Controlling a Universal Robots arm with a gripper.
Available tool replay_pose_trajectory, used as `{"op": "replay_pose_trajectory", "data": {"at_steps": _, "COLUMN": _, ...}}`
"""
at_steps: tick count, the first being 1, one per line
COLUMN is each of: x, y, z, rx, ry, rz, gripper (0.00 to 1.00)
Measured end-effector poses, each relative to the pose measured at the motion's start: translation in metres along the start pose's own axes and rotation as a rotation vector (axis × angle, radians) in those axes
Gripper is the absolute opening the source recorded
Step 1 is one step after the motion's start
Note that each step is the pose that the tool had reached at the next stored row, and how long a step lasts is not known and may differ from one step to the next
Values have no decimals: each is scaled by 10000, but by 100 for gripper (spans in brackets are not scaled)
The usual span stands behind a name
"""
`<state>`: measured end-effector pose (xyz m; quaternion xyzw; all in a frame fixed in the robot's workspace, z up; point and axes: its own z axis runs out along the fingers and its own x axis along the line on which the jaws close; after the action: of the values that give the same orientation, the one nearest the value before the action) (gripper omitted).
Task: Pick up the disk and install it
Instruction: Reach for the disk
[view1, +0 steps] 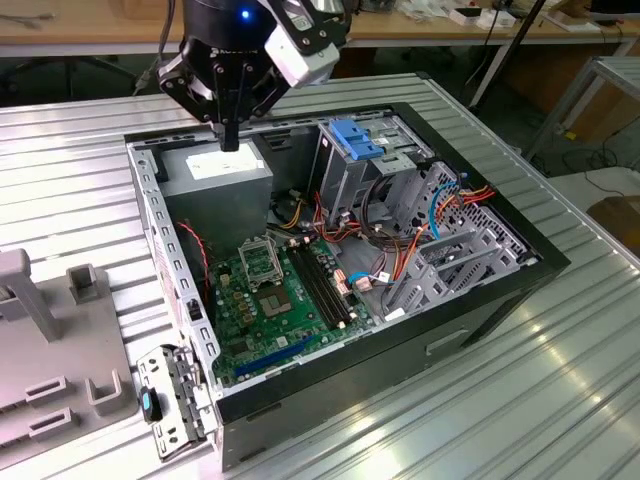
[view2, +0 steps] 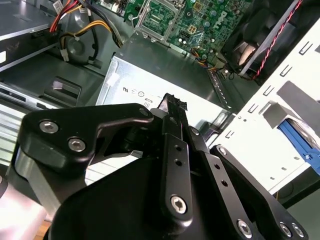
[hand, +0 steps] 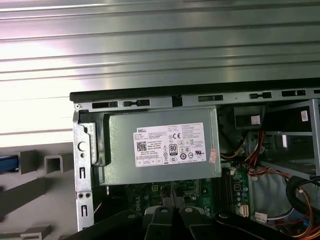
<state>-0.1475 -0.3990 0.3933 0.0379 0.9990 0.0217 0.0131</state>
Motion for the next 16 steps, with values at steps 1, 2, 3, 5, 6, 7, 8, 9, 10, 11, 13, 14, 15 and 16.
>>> {"op": "replay_pose_trajectory", "data": {"at_steps": 1, "x": 13, "y": -1, "z": 0, "rx": 0, "ry": 0, "rz": 0, "gripper": 11}}
{"op": "replay_pose_trajectory", "data": {"at_steps": 2, "x": 22, "y": -1, "z": -1, "rx": 0, "ry": 0, "rz": 0, "gripper": 11}}
{"op": "replay_pose_trajectory", "data": {"at_steps": 3, "x": 27, "y": -2, "z": -1, "rx": 0, "ry": 0, "rz": 0, "gripper": 11}}
{"op": "replay_pose_trajectory", "data": {"at_steps": 5, "x": 48, "y": -3, "z": -1, "rx": 0, "ry": 0, "rz": 0, "gripper": 11}}
{"op": "replay_pose_trajectory", "data": {"at_steps": 6, "x": 58, "y": -4, "z": -2, "rx": 0, "ry": 0, "rz": 0, "gripper": 11}}
{"op": "replay_pose_trajectory", "data": {"at_steps": 7, "x": 63, "y": -5, "z": -2, "rx": 0, "ry": 0, "rz": 0, "gripper": 11}}
{"op": "replay_pose_trajectory", "data": {"at_steps": 8, "x": 68, "y": -5, "z": -2, "rx": 0, "ry": 0, "rz": 1, "gripper": 11}}
{"op": "replay_pose_trajectory", "data": {"at_steps": 9, "x": 76, "y": -6, "z": -2, "rx": 0, "ry": 0, "rz": 0, "gripper": 11}}
{"op": "replay_pose_trajectory", "data": {"at_steps": 10, "x": 81, "y": -6, "z": -2, "rx": 0, "ry": 0, "rz": 0, "gripper": 11}}
{"op": "replay_pose_trajectory", "data": {"at_steps": 11, "x": 87, "y": -7, "z": -2, "rx": 0, "ry": 0, "rz": 0, "gripper": 11}}
{"op": "replay_pose_trajectory", "data": {"at_steps": 13, "x": 96, "y": -7, "z": -3, "rx": 0, "ry": 0, "rz": 0, "gripper": 11}}
{"op": "replay_pose_trajectory", "data": {"at_steps": 14, "x": 101, "y": -7, "z": -3, "rx": 0, "ry": -1, "rz": 1, "gripper": 11}}
{"op": "replay_pose_trajectory", "data": {"at_steps": 15, "x": 105, "y": -8, "z": -3, "rx": 1, "ry": 0, "rz": 0, "gripper": 11}}
{"op": "replay_pose_trajectory", "data": {"at_steps": 16, "x": 111, "y": -8, "z": -3, "rx": 0, "ry": 0, "rz": 0, "gripper": 11}}
